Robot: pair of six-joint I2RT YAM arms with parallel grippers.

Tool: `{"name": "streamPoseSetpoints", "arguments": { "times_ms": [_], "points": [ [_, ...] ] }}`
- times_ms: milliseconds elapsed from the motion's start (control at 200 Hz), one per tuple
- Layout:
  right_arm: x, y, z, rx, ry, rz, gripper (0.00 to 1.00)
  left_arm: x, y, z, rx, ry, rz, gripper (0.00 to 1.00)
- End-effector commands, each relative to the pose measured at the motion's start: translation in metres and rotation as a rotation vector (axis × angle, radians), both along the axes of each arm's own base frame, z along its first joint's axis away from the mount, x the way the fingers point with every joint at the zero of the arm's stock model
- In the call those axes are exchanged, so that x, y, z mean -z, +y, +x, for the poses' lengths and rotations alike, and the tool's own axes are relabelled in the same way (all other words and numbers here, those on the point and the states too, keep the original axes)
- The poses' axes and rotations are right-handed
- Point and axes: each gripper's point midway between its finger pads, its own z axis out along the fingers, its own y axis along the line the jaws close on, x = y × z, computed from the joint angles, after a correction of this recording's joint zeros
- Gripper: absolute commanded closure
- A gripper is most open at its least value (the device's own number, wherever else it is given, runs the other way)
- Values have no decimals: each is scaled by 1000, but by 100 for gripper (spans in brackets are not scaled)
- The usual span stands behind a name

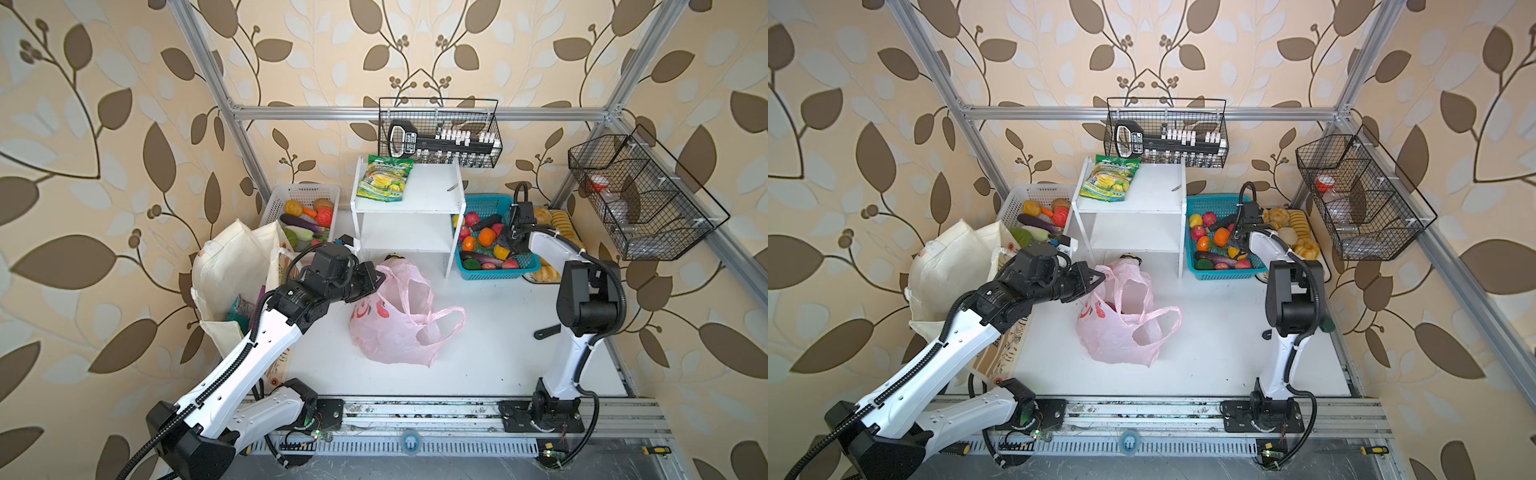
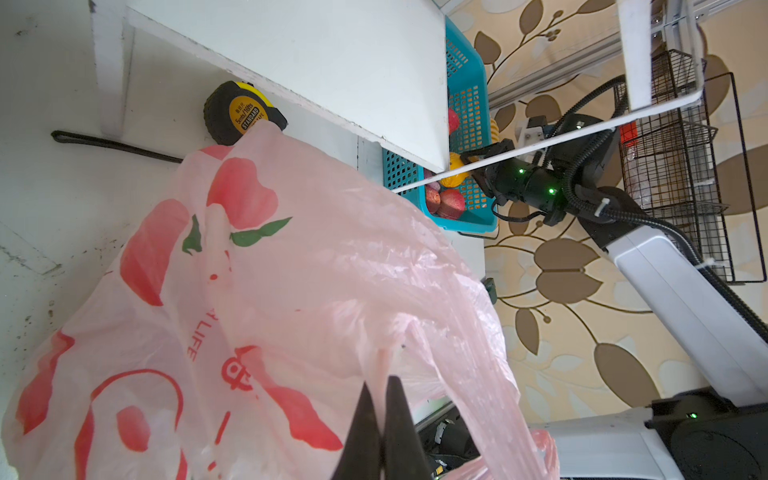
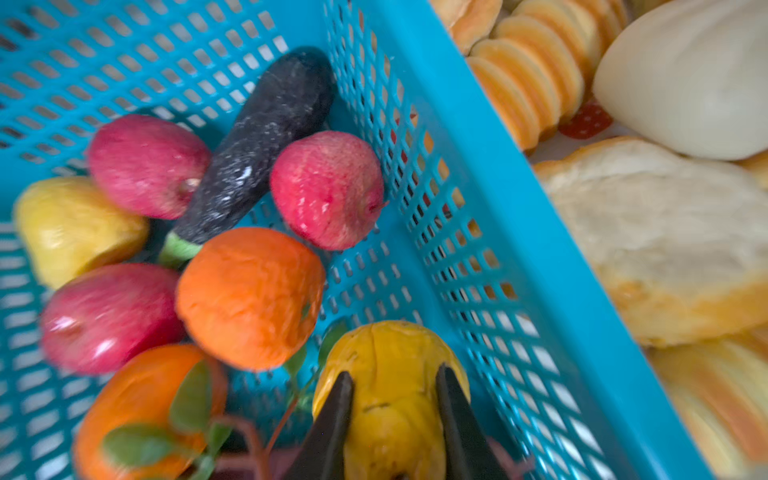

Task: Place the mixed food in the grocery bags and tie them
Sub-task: 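Reach the right gripper into the teal basket and grasp the yellow pear, then carry the yellow pear to the pink bag and drop it inside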

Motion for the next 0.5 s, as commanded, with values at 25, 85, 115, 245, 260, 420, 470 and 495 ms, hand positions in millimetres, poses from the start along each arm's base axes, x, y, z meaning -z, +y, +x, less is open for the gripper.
{"name": "streamPoseSetpoints", "arguments": {
  "times_ms": [25, 85, 115, 245, 260, 420, 470, 495],
  "points": [
    [-61, 8, -23, -40, -112, 5, 76, -21, -3, 0, 9, -28, -63, 100],
    [-79, 12, -36, -57, -149, 14, 76, -22, -2, 0, 4, -31, -69, 100],
    [-88, 13, -44, -63, -164, 22, 76, -21, -2, -1, 4, -29, -68, 100],
    [-116, 35, -88, -131, -225, 120, 76, -25, -1, -2, 1, -33, -73, 100],
    [-120, 38, -95, -140, -236, 132, 76, -25, -2, -3, 2, -33, -74, 100],
    [-120, 83, -162, -251, -271, 267, 76, -25, -2, -3, 5, -31, -81, 100],
    [-110, 99, -184, -290, -248, 302, 76, -26, -2, -3, 6, -31, -84, 100],
    [-106, 109, -194, -313, -236, 331, 76, -25, -3, -3, 6, -30, -85, 100]
  ]
}}
